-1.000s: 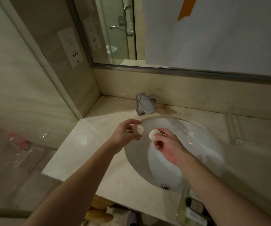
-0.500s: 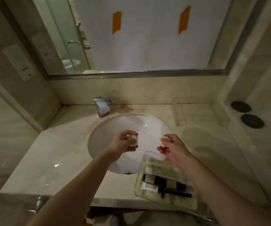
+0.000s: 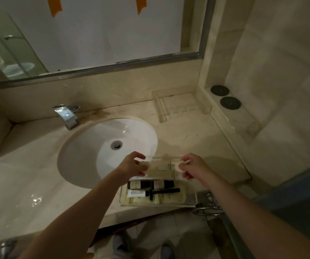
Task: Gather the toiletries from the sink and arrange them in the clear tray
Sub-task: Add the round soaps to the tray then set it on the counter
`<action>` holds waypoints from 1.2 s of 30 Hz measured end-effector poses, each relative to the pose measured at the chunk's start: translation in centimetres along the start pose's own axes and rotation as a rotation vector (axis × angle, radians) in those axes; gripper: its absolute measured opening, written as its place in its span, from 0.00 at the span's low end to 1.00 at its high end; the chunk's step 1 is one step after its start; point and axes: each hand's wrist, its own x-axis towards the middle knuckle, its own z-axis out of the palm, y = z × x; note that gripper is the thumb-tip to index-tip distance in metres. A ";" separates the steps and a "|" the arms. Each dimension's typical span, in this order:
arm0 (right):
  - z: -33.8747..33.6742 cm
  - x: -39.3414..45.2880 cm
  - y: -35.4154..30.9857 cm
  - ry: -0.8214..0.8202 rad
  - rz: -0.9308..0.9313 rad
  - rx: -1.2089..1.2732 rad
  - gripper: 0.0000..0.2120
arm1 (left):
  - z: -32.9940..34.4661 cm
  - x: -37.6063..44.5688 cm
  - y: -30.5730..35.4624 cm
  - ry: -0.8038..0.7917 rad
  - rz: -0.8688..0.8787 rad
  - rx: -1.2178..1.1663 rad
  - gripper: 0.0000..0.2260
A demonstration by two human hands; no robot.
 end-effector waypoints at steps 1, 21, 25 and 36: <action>0.3 0.1 0.4 0.006 0.008 -0.017 0.07 | 0.2 0.1 -0.1 0.006 -0.010 0.002 0.13; 5.0 1.5 1.1 0.165 -0.097 -0.457 0.06 | 0.4 0.9 -1.6 0.001 -0.044 0.011 0.06; 4.1 1.4 1.4 0.237 -0.082 -0.429 0.03 | 2.0 1.7 -1.2 0.027 -0.026 0.233 0.09; 3.0 1.0 1.7 0.236 -0.108 -0.425 0.04 | 4.1 2.7 -1.1 0.114 0.086 0.600 0.07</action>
